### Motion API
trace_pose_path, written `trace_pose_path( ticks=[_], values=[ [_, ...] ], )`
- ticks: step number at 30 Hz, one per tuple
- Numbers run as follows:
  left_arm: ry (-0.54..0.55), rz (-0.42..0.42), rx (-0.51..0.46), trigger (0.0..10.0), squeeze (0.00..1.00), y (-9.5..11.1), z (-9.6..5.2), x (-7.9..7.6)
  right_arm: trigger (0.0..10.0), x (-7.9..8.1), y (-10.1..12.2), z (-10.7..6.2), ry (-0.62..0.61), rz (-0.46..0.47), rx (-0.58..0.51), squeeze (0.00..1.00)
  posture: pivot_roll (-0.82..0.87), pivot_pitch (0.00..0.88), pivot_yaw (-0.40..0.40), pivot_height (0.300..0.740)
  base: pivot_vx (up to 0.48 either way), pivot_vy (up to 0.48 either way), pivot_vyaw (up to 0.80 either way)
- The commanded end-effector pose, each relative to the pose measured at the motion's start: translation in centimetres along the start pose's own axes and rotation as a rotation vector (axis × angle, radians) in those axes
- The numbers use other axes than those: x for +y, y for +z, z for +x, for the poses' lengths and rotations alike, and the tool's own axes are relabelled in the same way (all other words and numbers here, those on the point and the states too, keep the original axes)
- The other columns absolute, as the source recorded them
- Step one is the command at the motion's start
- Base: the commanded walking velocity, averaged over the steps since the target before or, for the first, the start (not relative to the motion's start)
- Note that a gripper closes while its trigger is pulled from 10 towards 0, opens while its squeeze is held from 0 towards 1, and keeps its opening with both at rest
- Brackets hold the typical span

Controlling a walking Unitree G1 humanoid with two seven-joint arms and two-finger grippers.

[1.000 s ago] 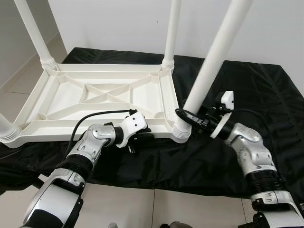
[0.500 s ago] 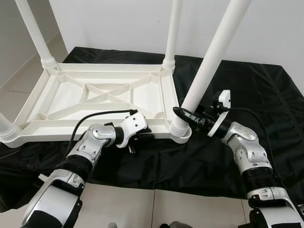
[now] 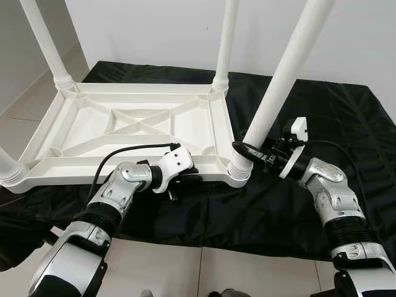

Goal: Building children table

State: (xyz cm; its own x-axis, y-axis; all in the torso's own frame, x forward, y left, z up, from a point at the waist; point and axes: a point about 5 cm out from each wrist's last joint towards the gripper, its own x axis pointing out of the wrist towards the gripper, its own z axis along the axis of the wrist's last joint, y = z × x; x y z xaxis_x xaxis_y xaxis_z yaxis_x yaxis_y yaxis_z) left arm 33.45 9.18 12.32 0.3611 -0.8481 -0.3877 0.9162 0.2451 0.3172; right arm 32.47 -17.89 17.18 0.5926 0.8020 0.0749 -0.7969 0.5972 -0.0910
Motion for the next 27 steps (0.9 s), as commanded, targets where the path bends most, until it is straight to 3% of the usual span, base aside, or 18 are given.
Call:
trace_pose_path(
  ticks=[1,11,27],
  values=[
    [-0.147,0.022,-0.014,10.0,0.0,0.4,0.2,-1.0,10.0,0.4,-2.5,-0.8,-0.001,0.043,0.129,0.0,-0.09,0.022,-0.005,0.74,0.0,0.0,0.0],
    [-0.147,0.02,-0.012,10.0,0.0,0.4,0.1,-1.1,10.0,1.0,-3.3,-0.2,0.057,0.05,0.143,0.0,-0.09,0.02,-0.003,0.74,0.0,0.0,0.0],
    [-0.151,0.015,-0.02,10.0,0.0,0.5,0.0,-1.3,10.0,1.1,-3.0,0.6,0.128,-0.02,0.135,0.0,-0.08,0.033,-0.008,0.74,0.0,0.0,0.0]
  ],
)
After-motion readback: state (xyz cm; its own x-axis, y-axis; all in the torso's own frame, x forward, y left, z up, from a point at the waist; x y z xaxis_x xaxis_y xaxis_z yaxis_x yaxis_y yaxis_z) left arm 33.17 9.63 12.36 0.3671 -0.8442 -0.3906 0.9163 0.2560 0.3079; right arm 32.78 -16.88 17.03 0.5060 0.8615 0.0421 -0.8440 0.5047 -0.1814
